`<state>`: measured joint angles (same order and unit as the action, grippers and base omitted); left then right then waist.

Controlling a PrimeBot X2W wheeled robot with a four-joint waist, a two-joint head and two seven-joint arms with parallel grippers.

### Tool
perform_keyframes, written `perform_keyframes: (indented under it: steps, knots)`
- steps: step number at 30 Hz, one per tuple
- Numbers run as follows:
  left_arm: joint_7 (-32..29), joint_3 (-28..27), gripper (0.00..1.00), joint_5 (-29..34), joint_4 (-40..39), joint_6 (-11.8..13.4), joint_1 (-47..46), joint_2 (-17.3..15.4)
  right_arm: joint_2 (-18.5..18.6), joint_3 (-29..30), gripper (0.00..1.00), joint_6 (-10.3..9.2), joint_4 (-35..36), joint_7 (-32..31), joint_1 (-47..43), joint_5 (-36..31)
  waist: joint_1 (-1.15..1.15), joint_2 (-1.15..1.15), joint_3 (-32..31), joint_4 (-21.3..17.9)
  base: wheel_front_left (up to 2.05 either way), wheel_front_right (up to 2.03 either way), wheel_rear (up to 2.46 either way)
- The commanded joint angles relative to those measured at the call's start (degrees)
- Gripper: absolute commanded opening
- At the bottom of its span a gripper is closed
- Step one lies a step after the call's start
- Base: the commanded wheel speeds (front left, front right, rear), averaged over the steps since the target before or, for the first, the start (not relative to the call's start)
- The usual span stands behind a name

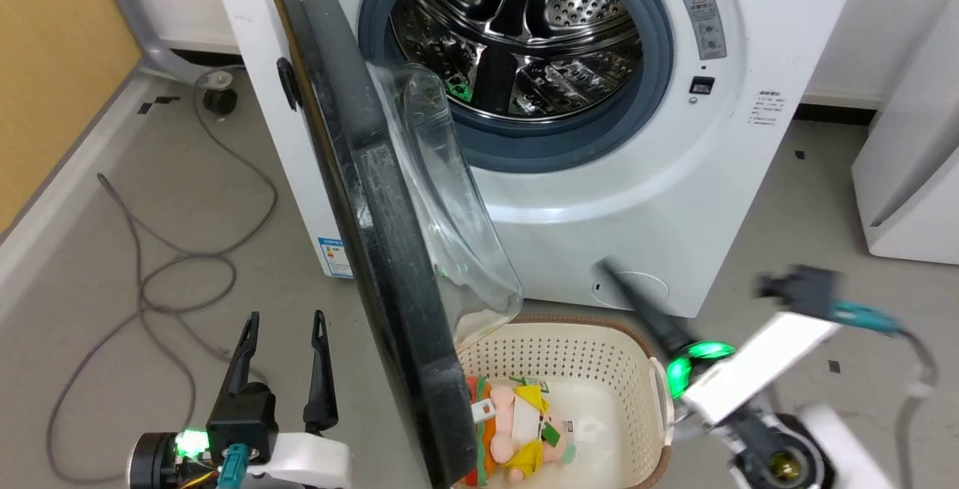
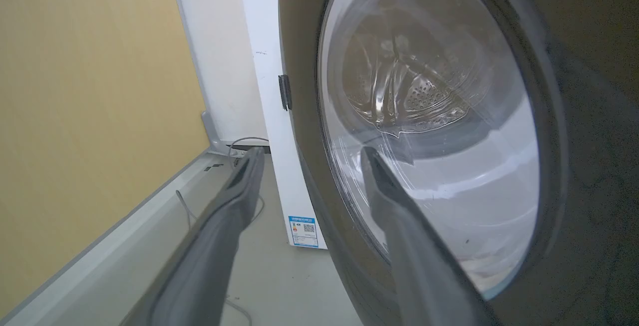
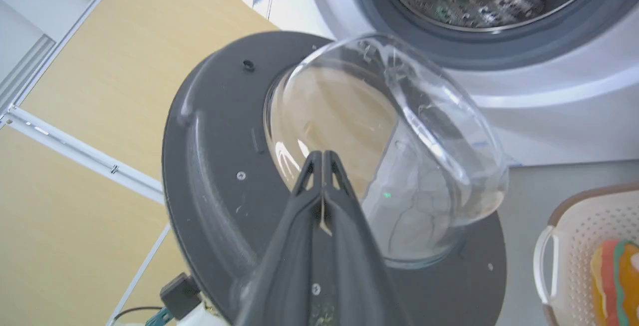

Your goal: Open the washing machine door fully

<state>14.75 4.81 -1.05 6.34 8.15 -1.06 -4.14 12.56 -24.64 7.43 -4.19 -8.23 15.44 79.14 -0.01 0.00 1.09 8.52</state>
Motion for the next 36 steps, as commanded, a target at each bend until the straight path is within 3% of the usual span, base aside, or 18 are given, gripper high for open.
perform_keyframes:
  steps: [1, 4, 8, 11, 16, 21, 25, 36]
  knots:
    - [0.25, -0.24, 1.0, 0.14, 0.08, 0.04, 0.9, -0.15, 0.69, 0.74, 0.0, 0.06, 0.47, 2.9, -1.11, -1.29, 0.01, 0.0, -0.21, -0.17, 0.0, 0.0, 0.0]
    - [0.25, -0.51, 1.0, 0.17, -0.11, 0.13, 1.26, -0.21, 1.7, 3.08, 0.0, 0.06, 0.21, 12.43, -1.93, -4.31, 0.01, 0.0, -0.63, -0.41, 0.0, 0.0, 0.0]
    - [0.25, -0.79, 1.0, 0.23, -0.2, 0.12, 1.61, -0.39, 4.23, 4.73, 0.0, 0.06, -1.87, 22.15, -2.87, -13.91, 0.01, 0.0, -1.1, -0.71, 0.0, 0.0, 0.0]
    - [0.25, -1.07, 1.0, 0.24, -0.4, 0.25, 1.98, -0.46, 3.44, 10.54, 0.0, 0.06, -3.84, 23.15, -3.87, -24.1, 0.01, 0.0, -1.41, -1.1, 0.0, 0.0, 0.0]
    - [0.25, -1.44, 1.0, 0.31, -0.69, 0.45, 2.55, -0.54, -2.64, 21.81, 0.0, 0.06, -0.86, 23.21, -7.48, -48.17, 0.01, 0.0, -1.76, -1.75, 0.0, 0.0, 0.0]
    - [0.25, -1.57, 1.0, 0.39, -0.88, 0.55, 2.94, -0.57, -7.12, 25.62, 0.0, 0.06, 3.18, 23.22, -11.19, -63.27, 0.01, 0.0, -2.0, -2.35, 0.0, 0.0, 0.0]
    - [0.25, -1.61, 1.0, 0.41, -0.82, 0.53, 3.04, -0.62, -8.54, 25.37, 0.0, 0.06, 3.65, 23.22, -13.64, -69.42, 0.01, 0.0, -2.2, -2.8, 0.0, 0.0, 0.0]
    - [0.25, -1.21, 1.0, 0.48, -0.69, 0.45, 2.8, -0.55, -9.64, 27.03, 0.0, 0.06, -0.77, 23.23, -19.85, -76.46, 0.01, 0.0, -2.33, -2.76, 0.0, 0.0, 0.0]
